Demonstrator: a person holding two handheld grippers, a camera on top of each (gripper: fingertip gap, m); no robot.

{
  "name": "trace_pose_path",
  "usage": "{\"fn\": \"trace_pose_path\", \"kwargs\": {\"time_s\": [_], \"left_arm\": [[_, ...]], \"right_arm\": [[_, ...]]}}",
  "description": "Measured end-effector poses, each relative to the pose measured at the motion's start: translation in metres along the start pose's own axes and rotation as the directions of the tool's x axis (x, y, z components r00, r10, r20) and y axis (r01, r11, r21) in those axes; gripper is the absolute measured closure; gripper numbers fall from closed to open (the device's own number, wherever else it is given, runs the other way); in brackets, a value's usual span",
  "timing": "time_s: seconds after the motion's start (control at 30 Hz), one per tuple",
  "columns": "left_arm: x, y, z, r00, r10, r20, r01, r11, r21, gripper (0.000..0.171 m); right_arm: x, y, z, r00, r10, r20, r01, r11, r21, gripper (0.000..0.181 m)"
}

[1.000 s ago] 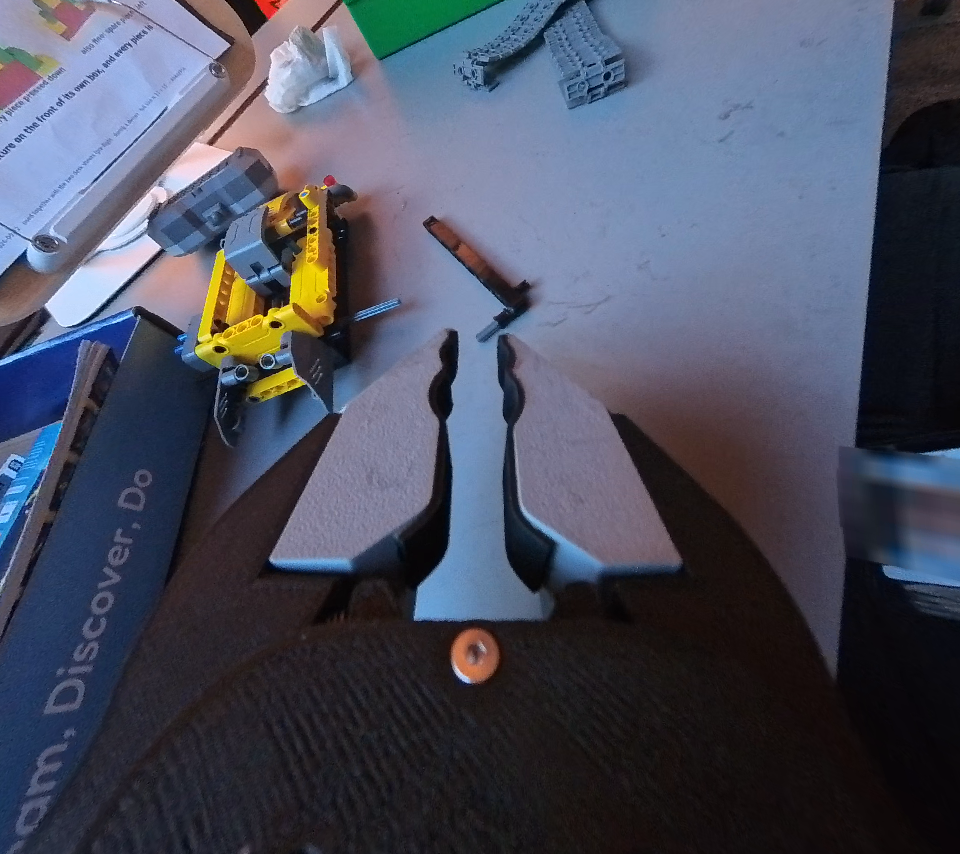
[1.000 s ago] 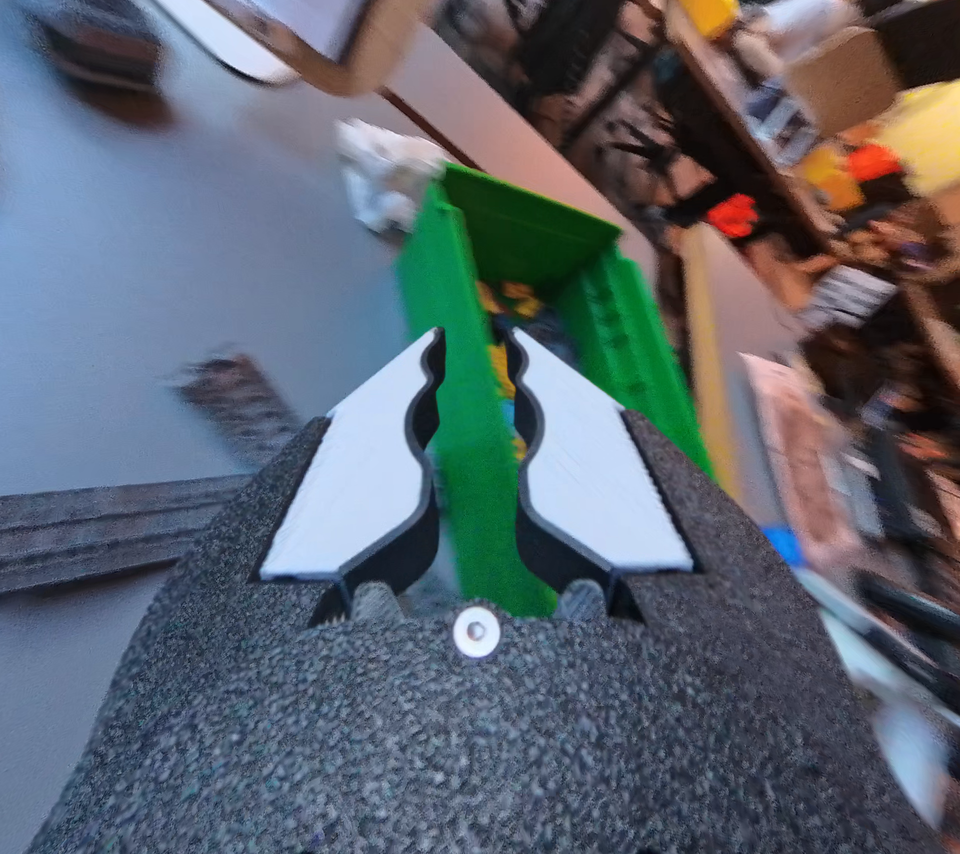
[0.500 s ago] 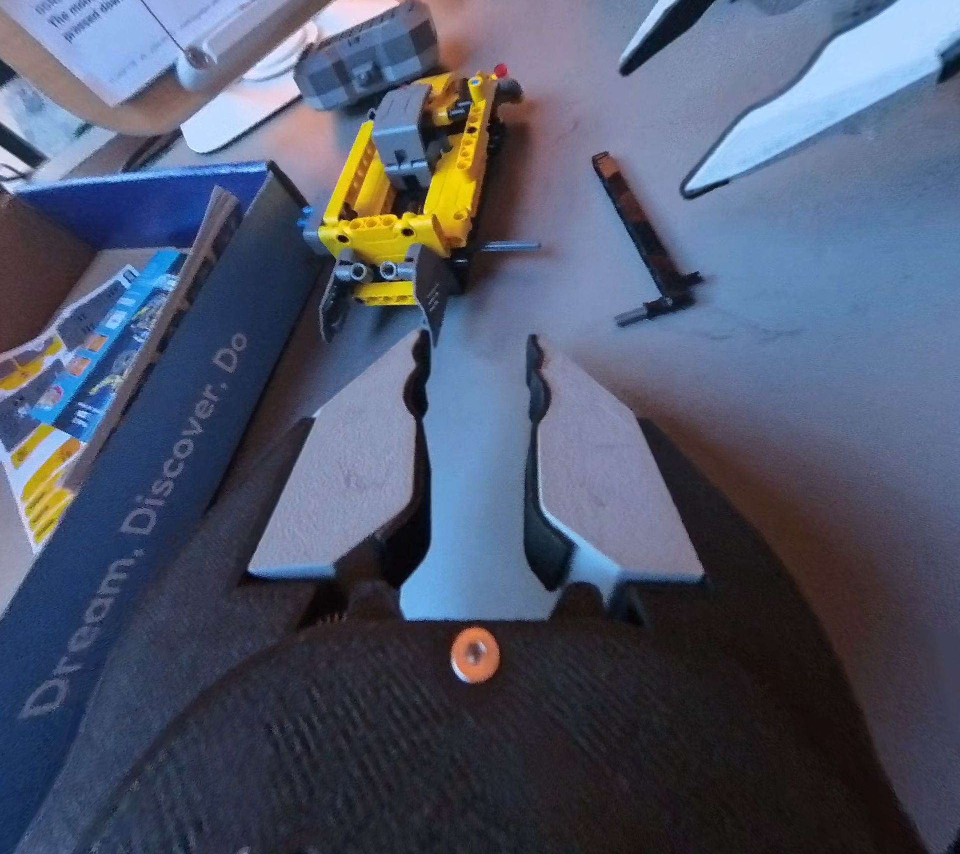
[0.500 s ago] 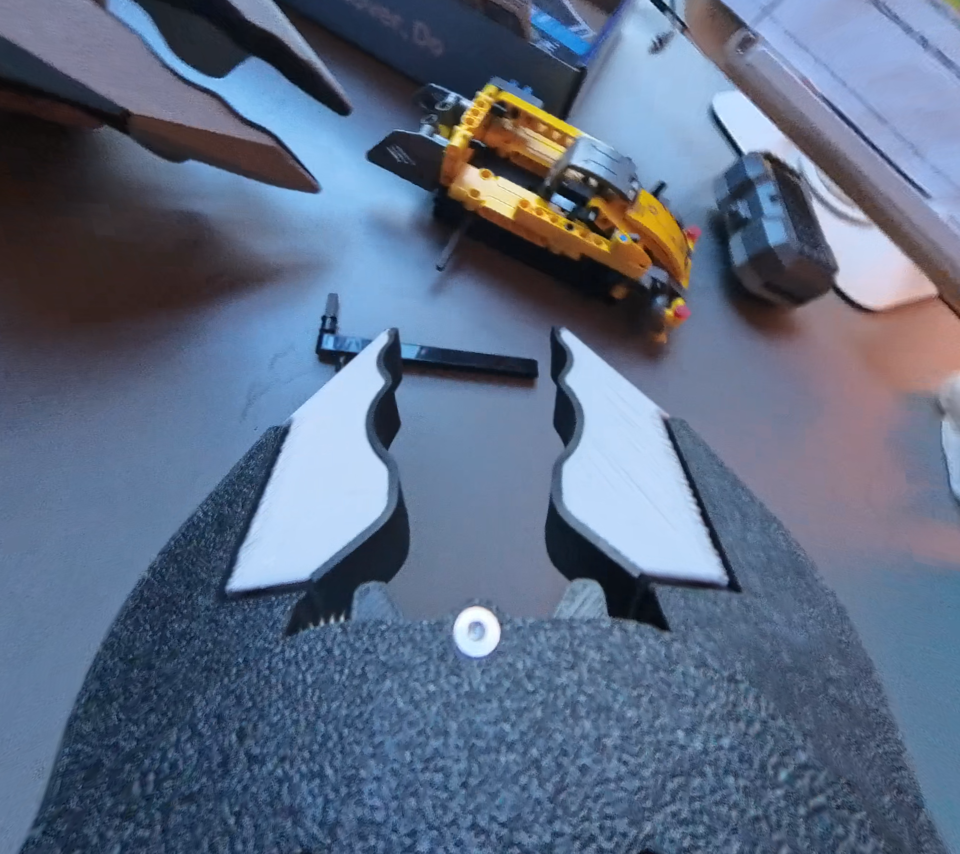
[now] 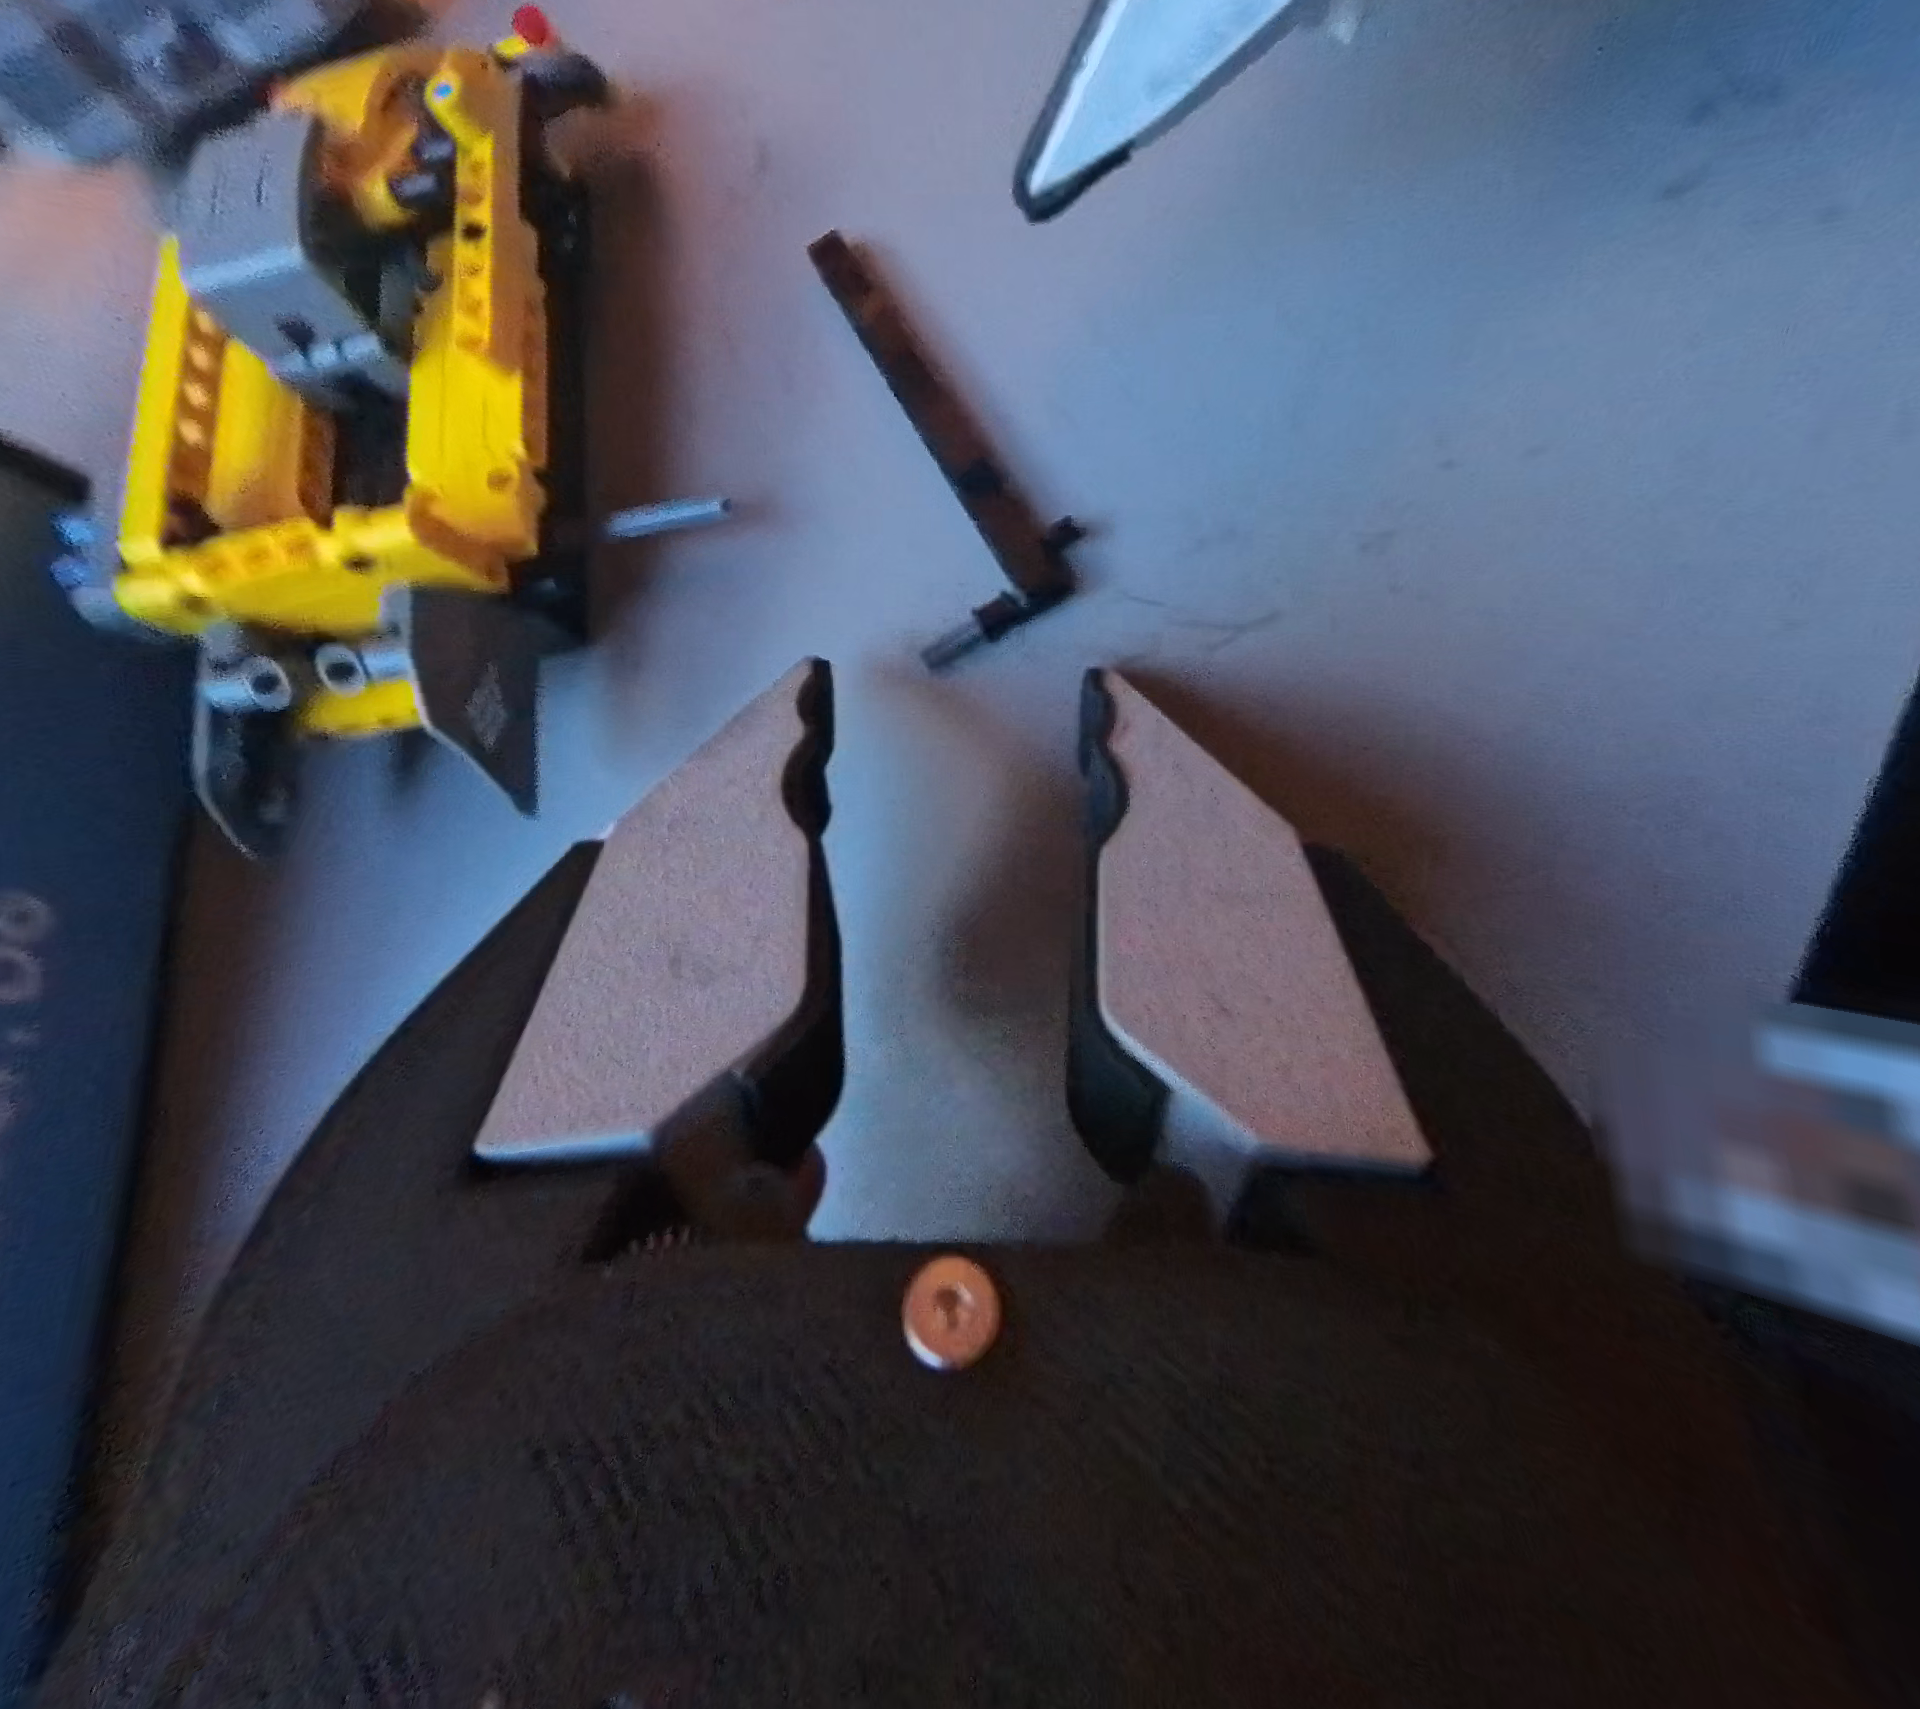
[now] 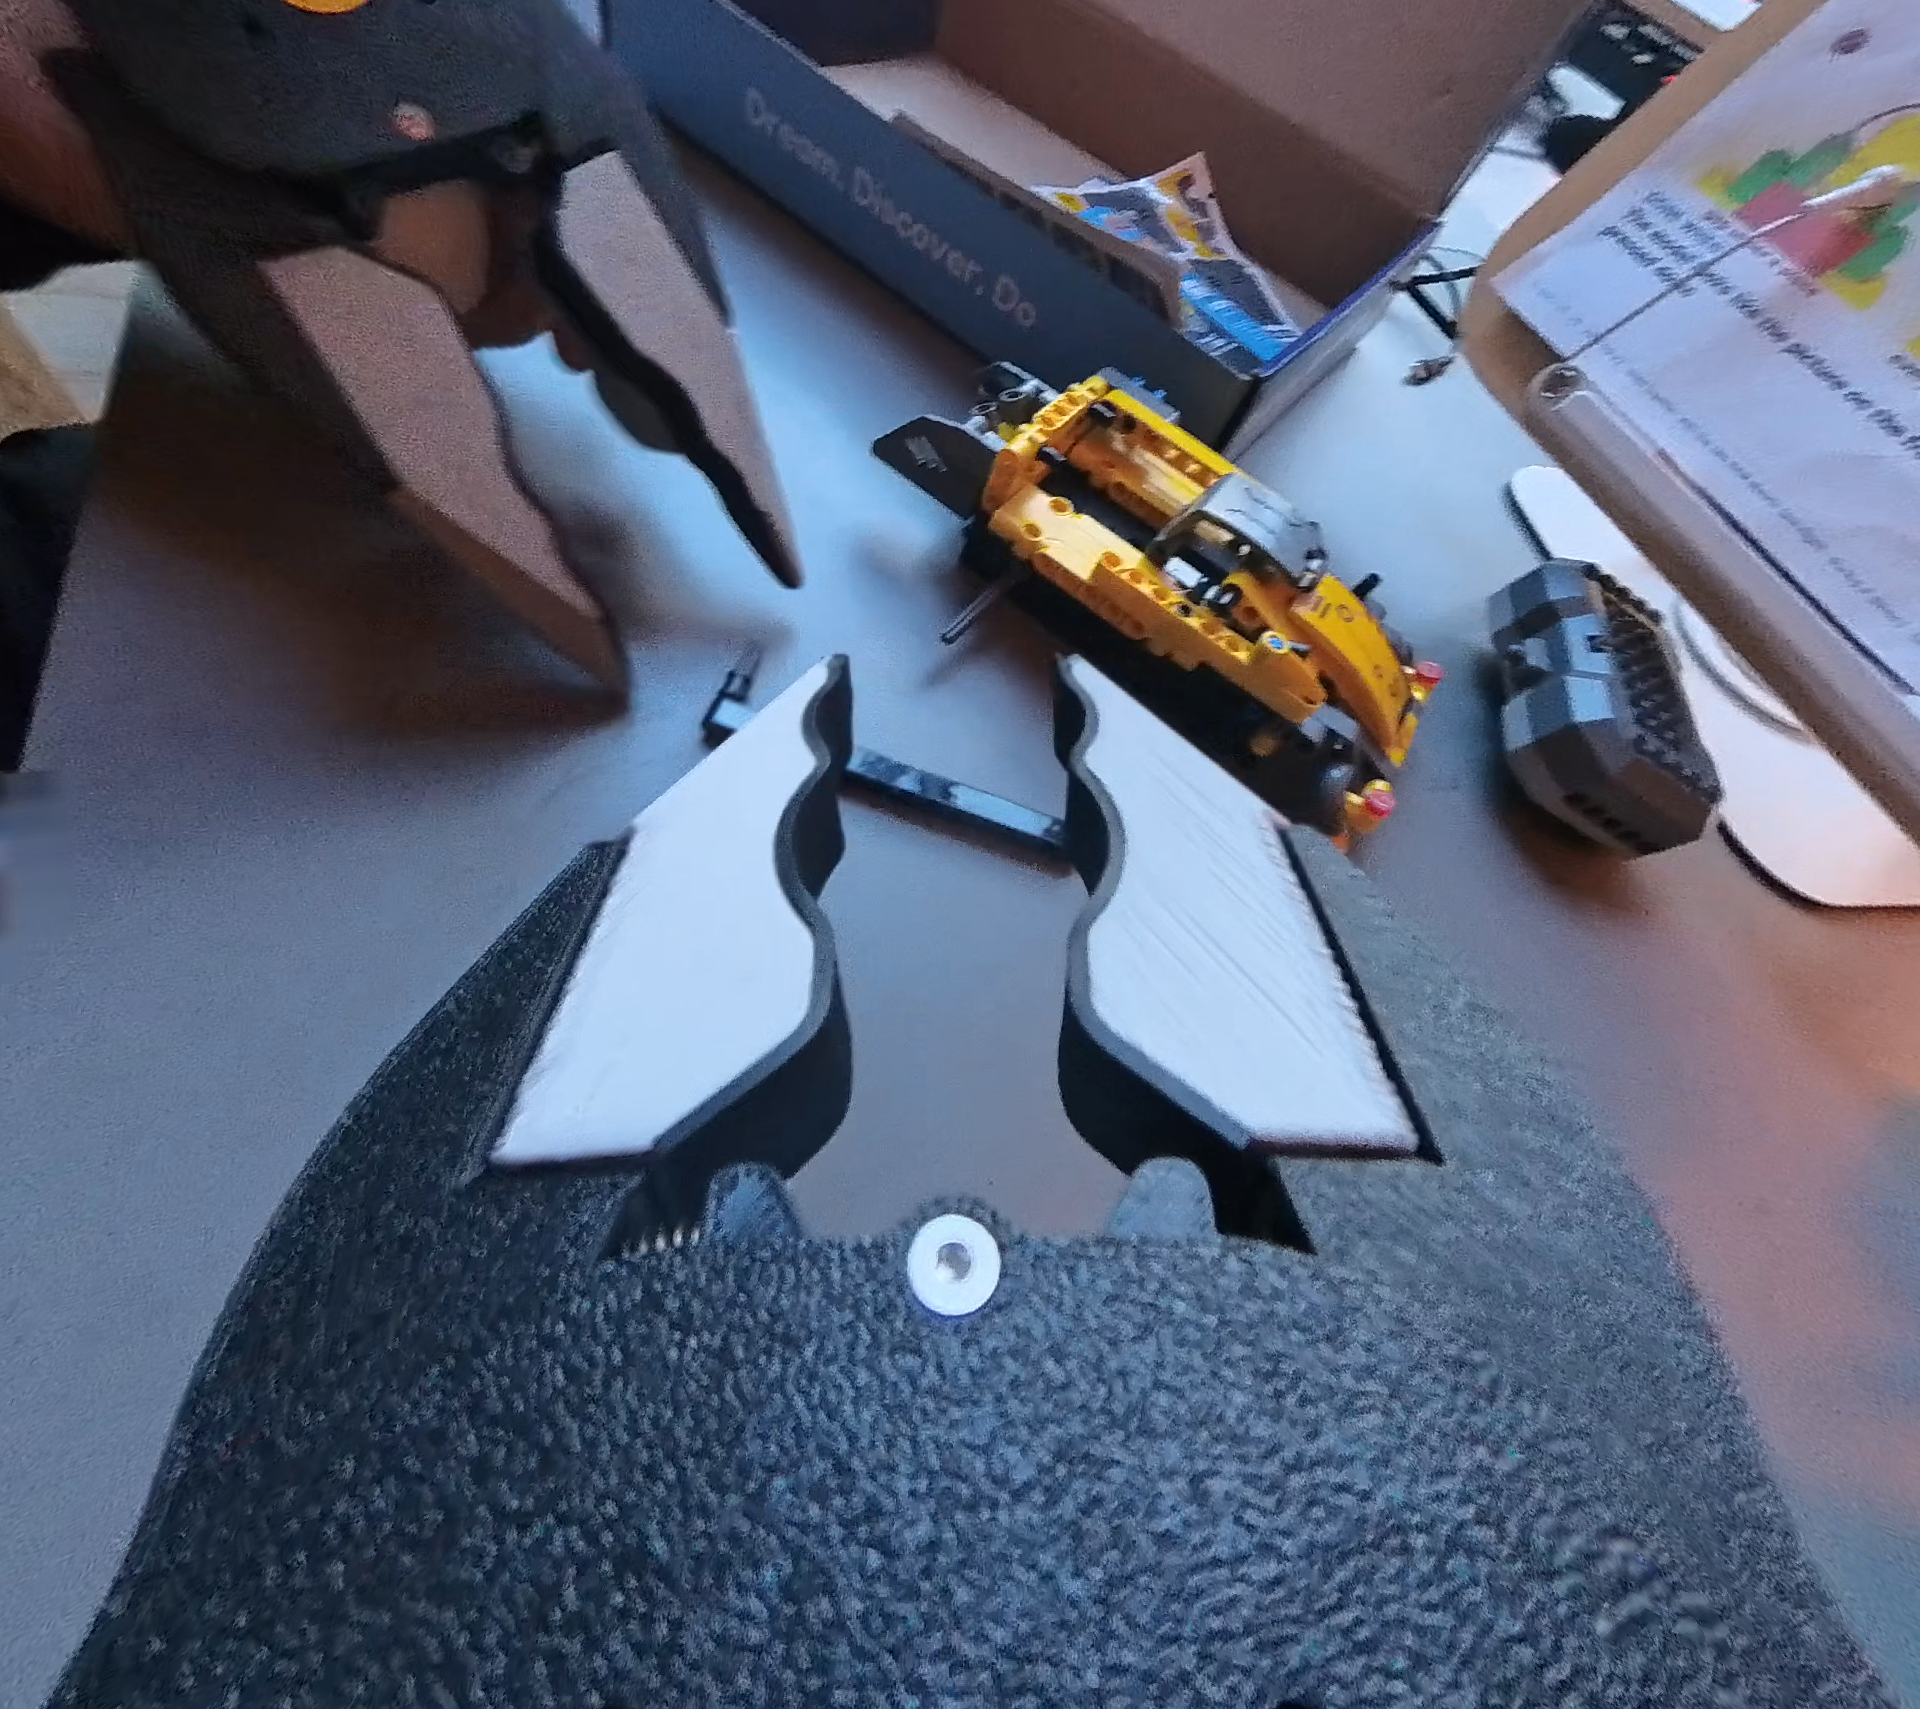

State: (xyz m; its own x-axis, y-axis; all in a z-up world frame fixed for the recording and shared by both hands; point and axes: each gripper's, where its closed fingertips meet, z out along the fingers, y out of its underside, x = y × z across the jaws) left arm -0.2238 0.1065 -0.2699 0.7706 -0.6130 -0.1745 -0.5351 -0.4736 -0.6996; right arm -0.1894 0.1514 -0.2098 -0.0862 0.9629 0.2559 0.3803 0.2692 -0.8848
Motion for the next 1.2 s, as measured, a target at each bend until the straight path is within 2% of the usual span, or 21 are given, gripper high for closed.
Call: {"fn": "trace_pose_path", "kwargs": {"time_s": [0.07, 0.13, 0.27, 0.33, 0.37, 0.47, 0.53, 0.73, 0.87, 0.97, 1.07, 1.2], "left_arm": [[-0.003, -0.005, 0.002, 0.991, 0.133, -0.016, -0.133, 0.99, -0.036, 0.138], [-0.002, -0.008, 0.002, 0.968, 0.233, -0.097, -0.24, 0.969, -0.061, 0.141], [0.0, -0.003, 0.006, 0.918, 0.31, -0.248, -0.343, 0.934, -0.102, 0.138], [0.004, -0.003, 0.007, 0.898, 0.31, -0.311, -0.355, 0.929, -0.099, 0.143], [0.004, -0.003, 0.008, 0.896, 0.289, -0.337, -0.341, 0.934, -0.104, 0.144], [0.014, -0.001, 0.006, 0.869, 0.166, -0.466, -0.238, 0.966, -0.1, 0.163], [0.012, -0.002, 0.007, 0.868, 0.125, -0.481, -0.19, 0.978, -0.09, 0.166], [0.014, -0.001, 0.005, 0.884, 0.22, -0.413, -0.237, 0.972, 0.011, 0.169], [0.027, -0.013, -0.005, 0.877, 0.189, -0.443, -0.142, 0.98, 0.138, 0.169], [0.038, -0.034, -0.026, 0.843, 0.142, -0.519, -0.004, 0.966, 0.259, 0.17], [0.037, -0.05, -0.043, 0.813, 0.094, -0.574, 0.124, 0.936, 0.329, 0.17], [0.036, -0.064, -0.065, 0.756, 0.066, -0.651, 0.267, 0.877, 0.399, 0.169]], "right_arm": [[-0.009, 0.0, -0.002, 0.999, -0.029, 0.043, 0.029, 1.0, 0.008, 0.148], [-0.012, 0.0, -0.003, 0.998, -0.039, 0.057, 0.038, 0.999, 0.017, 0.153], [-0.011, -0.002, -0.004, 0.998, -0.036, 0.049, 0.035, 0.999, 0.033, 0.153], [-0.011, -0.003, -0.005, 0.998, -0.036, 0.046, 0.034, 0.999, 0.038, 0.154], [-0.011, -0.003, -0.005, 0.998, -0.037, 0.047, 0.035, 0.999, 0.042, 0.154], [-0.013, -0.004, -0.006, 0.997, -0.04, 0.064, 0.037, 0.998, 0.049, 0.155], [-0.015, -0.005, -0.007, 0.996, -0.039, 0.075, 0.035, 0.998, 0.056, 0.157], [-0.016, -0.005, -0.008, 0.996, -0.054, 0.071, 0.049, 0.997, 0.063, 0.157], [-0.02, -0.004, -0.006, 0.994, -0.083, 0.071, 0.079, 0.995, 0.053, 0.156], [-0.028, -0.007, -0.008, 0.988, -0.114, 0.101, 0.107, 0.991, 0.078, 0.15], [-0.048, -0.023, -0.016, 0.971, -0.102, 0.215, 0.061, 0.98, 0.189, 0.144], [-0.06, -0.017, -0.011, 0.955, -0.092, 0.282, 0.049, 0.986, 0.158, 0.142]]}}
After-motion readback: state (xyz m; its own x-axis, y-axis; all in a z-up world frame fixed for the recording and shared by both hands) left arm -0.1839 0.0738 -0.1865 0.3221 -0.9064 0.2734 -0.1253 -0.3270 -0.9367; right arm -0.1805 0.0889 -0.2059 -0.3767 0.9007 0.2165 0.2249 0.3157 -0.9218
